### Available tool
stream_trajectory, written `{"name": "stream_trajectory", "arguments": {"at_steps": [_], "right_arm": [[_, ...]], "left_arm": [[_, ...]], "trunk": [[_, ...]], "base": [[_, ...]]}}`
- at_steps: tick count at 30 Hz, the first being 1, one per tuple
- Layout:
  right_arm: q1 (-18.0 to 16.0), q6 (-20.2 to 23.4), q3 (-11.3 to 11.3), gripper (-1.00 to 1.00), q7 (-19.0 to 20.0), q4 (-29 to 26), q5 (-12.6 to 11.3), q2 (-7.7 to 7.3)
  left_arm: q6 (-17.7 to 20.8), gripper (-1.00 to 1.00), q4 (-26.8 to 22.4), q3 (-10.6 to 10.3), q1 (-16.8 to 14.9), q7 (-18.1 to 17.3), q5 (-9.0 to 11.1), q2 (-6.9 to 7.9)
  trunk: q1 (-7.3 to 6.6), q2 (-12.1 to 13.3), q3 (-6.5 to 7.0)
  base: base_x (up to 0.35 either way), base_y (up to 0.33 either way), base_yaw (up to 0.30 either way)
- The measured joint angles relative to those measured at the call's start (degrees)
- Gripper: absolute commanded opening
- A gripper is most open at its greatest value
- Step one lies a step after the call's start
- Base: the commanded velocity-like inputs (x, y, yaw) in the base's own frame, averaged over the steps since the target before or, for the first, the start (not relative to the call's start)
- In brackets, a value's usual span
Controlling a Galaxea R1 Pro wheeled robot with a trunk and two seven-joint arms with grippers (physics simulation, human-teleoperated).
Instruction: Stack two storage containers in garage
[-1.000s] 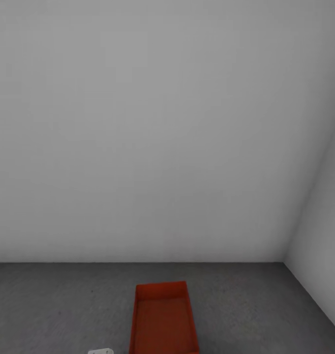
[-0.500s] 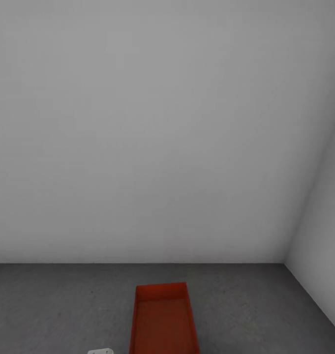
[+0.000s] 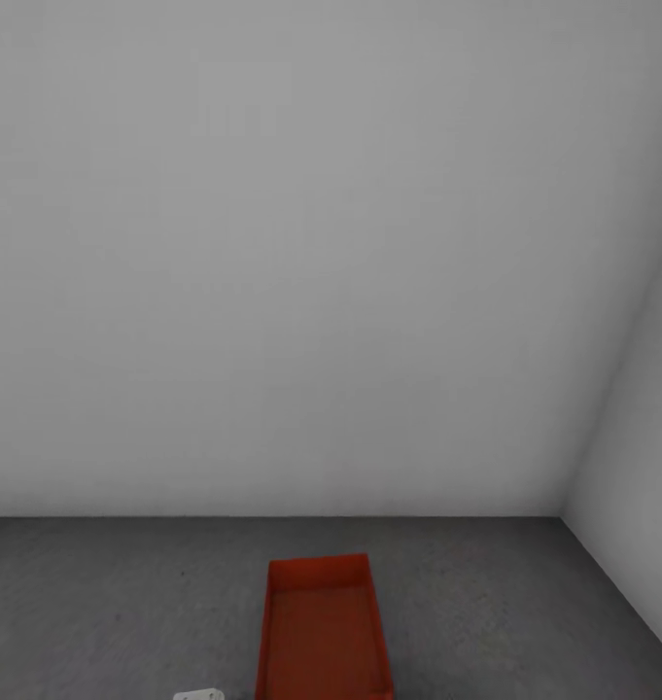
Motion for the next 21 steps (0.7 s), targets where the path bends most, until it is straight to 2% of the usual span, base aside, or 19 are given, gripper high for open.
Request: {"name": "stream_trajectory", "arguments": {"at_steps": [21], "right_arm": [[0.0,0.0,0.0,1.0,0.0,0.0,0.0,-0.09]], "left_arm": [[0.0,1.0,0.0,0.0,0.0,0.0,0.1,0.0]], "trunk": [[0.0,0.0,-1.92]], "base": [[0.0,0.0,0.0]]}}
